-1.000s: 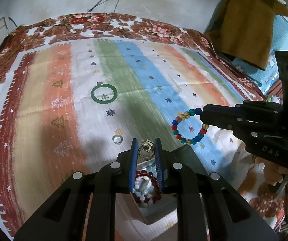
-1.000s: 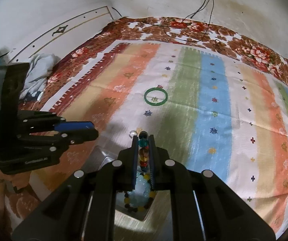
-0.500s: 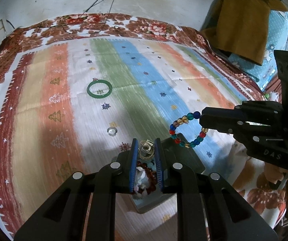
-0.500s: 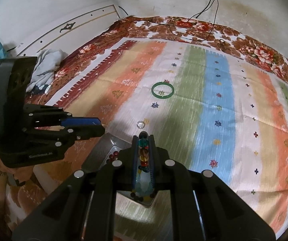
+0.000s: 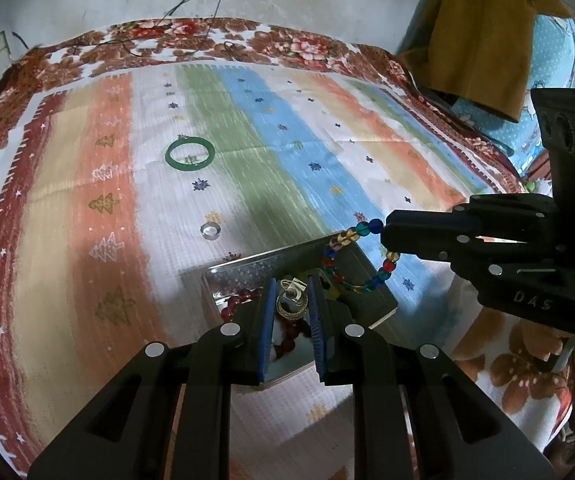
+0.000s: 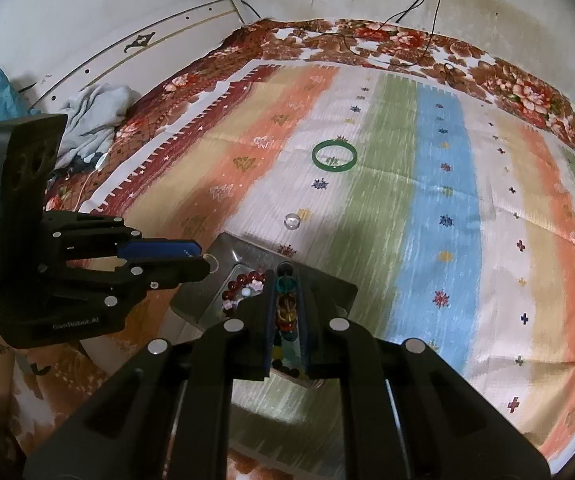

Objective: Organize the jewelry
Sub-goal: 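Open both tools to drop the bracelet and ring into the tin, then move the left tool to the silver ring while the right tool reaches the green bangle, then close the left tool on the silver ring while the right tool grips the green bangle rim, then carry the silver ring toward the tin with the left tool while the right tool carries the green bangle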

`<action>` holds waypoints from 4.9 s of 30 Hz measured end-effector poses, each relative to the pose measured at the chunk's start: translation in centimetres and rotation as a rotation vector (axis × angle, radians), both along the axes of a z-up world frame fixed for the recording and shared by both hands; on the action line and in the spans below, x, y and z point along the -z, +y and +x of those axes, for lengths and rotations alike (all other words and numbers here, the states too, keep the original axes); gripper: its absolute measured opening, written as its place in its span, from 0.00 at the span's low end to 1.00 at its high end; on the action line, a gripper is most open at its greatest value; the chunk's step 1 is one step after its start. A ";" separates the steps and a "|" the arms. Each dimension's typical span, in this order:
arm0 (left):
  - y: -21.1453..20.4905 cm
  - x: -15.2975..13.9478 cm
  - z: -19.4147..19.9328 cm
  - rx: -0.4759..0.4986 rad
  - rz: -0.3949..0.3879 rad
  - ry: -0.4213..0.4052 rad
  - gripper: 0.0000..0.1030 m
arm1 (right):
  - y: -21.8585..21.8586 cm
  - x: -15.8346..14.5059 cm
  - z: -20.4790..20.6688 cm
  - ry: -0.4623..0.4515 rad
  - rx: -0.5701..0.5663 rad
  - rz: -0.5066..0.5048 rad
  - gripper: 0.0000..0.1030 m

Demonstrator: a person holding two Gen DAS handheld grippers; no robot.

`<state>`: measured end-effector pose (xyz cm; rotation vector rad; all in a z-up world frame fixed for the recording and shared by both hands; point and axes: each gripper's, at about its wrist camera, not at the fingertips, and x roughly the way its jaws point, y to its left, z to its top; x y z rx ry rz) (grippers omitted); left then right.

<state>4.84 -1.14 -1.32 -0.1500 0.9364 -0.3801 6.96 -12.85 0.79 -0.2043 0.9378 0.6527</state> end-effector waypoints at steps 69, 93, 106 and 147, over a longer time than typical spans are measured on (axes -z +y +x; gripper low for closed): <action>-0.3 9.7 15.2 0.029 0.249 0.269 0.35 | 0.1 6.5 22.6 0.278 0.375 -0.007 0.63; 0.6 10.5 15.3 0.069 0.265 0.264 0.19 | 8.1 11.7 28.3 0.310 0.256 -0.111 0.57; 1.8 10.4 15.3 0.074 0.249 0.261 0.19 | 8.5 13.2 28.3 0.271 0.207 -0.187 0.12; 4.3 4.2 12.6 -0.073 0.130 0.128 0.19 | 5.2 5.3 19.7 0.017 0.164 -0.199 0.10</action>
